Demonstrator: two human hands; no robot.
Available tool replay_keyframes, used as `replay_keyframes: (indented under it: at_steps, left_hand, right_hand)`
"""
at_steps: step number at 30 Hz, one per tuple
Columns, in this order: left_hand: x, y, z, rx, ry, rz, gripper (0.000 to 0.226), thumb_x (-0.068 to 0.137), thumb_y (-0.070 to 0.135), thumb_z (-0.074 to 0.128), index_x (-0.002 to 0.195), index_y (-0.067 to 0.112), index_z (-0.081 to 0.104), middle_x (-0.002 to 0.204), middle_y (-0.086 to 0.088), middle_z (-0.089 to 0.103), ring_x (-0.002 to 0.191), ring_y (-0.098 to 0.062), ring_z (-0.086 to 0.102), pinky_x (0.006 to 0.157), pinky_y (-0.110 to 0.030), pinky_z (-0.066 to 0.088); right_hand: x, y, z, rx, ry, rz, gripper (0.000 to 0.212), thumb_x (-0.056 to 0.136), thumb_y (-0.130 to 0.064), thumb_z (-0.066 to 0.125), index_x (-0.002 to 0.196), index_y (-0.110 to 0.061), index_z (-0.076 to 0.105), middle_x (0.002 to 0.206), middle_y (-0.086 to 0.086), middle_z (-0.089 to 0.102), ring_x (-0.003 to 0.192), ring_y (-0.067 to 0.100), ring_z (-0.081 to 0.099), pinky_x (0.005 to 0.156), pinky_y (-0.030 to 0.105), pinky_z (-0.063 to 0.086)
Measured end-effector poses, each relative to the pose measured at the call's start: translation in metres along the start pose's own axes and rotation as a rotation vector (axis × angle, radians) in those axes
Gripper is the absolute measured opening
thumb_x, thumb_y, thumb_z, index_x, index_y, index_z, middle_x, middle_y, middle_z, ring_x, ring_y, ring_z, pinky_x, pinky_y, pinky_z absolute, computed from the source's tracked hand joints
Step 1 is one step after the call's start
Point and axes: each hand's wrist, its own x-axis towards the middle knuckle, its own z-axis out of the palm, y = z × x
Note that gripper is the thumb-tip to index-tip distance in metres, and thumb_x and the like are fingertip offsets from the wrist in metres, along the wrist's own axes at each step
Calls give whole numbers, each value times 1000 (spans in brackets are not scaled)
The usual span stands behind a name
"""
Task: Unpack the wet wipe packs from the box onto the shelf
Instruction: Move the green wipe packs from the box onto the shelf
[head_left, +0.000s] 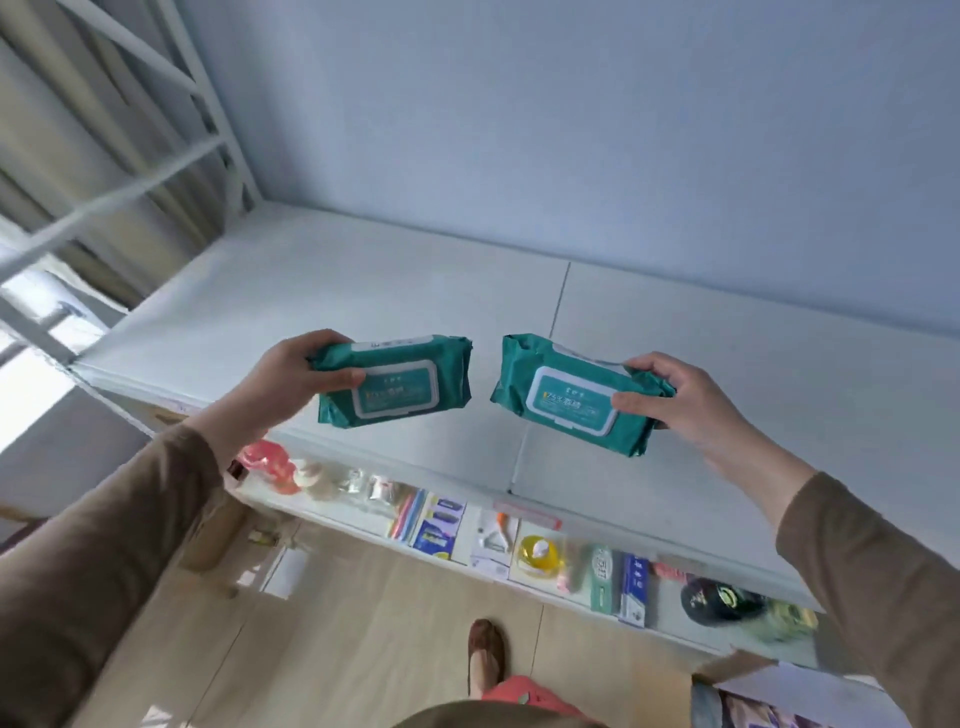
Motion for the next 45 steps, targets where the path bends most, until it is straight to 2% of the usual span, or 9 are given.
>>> replay_keyframes:
  at_steps: [8,15,21,27,32,35,37,40,45]
  left_hand:
    - [139,-46,-79,-204,58,-62,17,81,20,79,96,23,71,97,-5,70,93,-23,64,97,-48,52]
    - [271,-77,-161,-173,11,-63,21,88,11,71,107,18,65,103,-3,69,93,-15,65,79,-22,51]
    - [378,-110,-224,-88,-98,-28,19,88,10,71,99,25,67,105,-5,71,97,-20,68,95,-35,53]
    - [449,-124,-247,-17,-186,18,27,91,7,66,118,8,62,110,-12,67,91,-17,64,75,-17,56]
    - [490,-139,-248,-36,-234,-19,31,93,13,66,123,8,61,114,-10,69,104,-22,64,84,-25,53]
    - [507,-146,-243,-78,-180,8,29,93,13,66,122,14,62,118,-9,67,97,-15,64,72,-16,51]
    - [513,-146,-240,-55,-80,41,28,94,13,65,121,18,62,118,-6,65,93,-12,62,64,-12,47]
    - [520,-149,-238,-38,-28,96,37,89,16,72,122,25,60,119,-3,60,100,-17,61,74,-16,47]
    - [523,-158,-233,269,-52,235,47,77,15,82,118,27,61,117,-2,51,102,-20,58,94,-31,50]
  right_hand:
    - [151,-57,73,63,-60,24,38,77,-15,83,110,-22,66,102,-4,71,88,12,66,77,30,56]
    - [269,-101,159,73,16,1,36,78,-13,83,110,-14,66,96,-3,70,84,9,65,67,16,53]
    - [358,-114,226,116,134,30,36,75,-14,85,107,-12,70,106,9,74,96,23,67,87,39,55]
    - [418,-117,258,106,196,55,27,77,-13,84,99,-15,70,100,8,73,97,29,70,92,46,56]
    - [453,-123,268,68,202,55,33,79,-13,82,108,-15,68,102,4,73,95,23,70,89,41,58]
    - [469,-121,277,128,230,75,36,79,-14,82,111,-16,66,105,5,72,95,22,71,85,41,59]
    - [474,-123,282,168,320,74,40,79,-15,83,113,-14,63,103,2,70,90,16,69,73,29,58]
    - [477,-122,289,258,417,86,51,77,-14,85,117,-13,54,106,-1,66,91,10,67,67,21,54]
    - [476,-102,296,64,389,89,55,71,-21,88,112,-20,52,108,-5,66,98,13,66,84,34,55]
